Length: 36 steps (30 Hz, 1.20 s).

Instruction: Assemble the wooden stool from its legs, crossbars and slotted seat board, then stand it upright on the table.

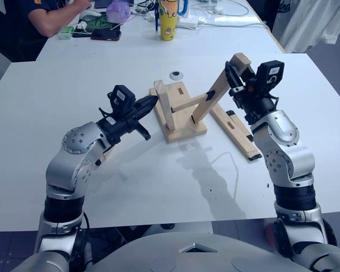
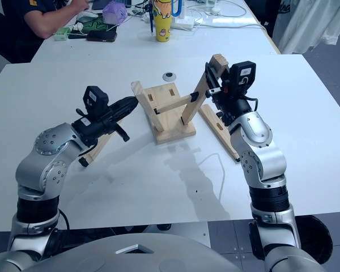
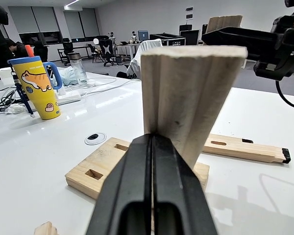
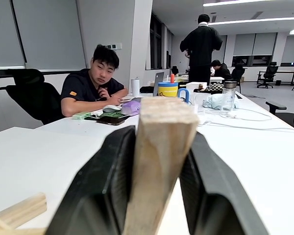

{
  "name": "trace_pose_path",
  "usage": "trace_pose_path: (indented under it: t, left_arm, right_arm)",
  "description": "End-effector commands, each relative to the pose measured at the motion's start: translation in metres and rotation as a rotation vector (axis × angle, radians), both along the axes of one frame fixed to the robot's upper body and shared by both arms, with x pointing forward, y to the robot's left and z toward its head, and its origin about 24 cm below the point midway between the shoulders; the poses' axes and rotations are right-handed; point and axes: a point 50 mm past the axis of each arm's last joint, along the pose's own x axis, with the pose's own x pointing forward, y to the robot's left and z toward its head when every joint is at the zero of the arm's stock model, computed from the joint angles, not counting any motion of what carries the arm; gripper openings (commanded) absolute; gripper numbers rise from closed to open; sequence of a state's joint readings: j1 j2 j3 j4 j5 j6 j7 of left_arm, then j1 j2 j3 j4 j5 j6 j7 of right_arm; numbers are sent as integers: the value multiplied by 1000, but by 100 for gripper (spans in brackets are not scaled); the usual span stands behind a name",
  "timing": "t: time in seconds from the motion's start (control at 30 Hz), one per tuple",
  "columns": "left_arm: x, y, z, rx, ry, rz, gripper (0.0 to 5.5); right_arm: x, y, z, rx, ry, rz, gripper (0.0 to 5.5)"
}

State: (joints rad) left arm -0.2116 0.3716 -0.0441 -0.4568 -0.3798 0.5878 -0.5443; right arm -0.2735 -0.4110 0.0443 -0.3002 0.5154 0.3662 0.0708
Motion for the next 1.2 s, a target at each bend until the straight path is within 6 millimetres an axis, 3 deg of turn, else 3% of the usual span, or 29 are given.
trace_pose_path:
  t: [0.03,0.2,0.37,0.53,0.6,0.67,0.77,0.83,0.9,1.03,1.2]
  left_arm:
    - [-4,-26,20,-65,-86,-184,0]
    - [-9,22,-2,31,2,-59,0]
    - [-35,86,-34,182,152,66,0]
    - [-52,113,-34,231,176,123,0]
    - [-48,108,-30,231,150,102,0]
    - [-37,89,-21,195,95,42,0]
    - [-22,39,1,114,-14,-112,0]
    - [-14,-6,26,17,-107,-250,0]
    - [-5,-31,42,-19,-175,-304,0]
    - [7,-40,48,-15,-215,-278,0]
    - [-12,-25,32,-19,-139,-253,0]
  right_arm:
    - [-18,15,-88,-189,446,133,118]
    - [-16,9,-90,-174,459,108,118]
    - [-17,7,-91,-151,465,95,118]
    - [-20,3,-92,-151,469,92,118]
    - [-20,3,-92,-151,470,95,118]
    - [-20,6,-91,-154,468,106,118]
    - [-18,9,-91,-168,468,128,118]
    - [-18,10,-92,-177,470,137,118]
    - [-19,13,-92,-177,470,150,118]
    - [-20,18,-91,-174,468,170,118]
    - [-18,14,-92,-180,472,157,118]
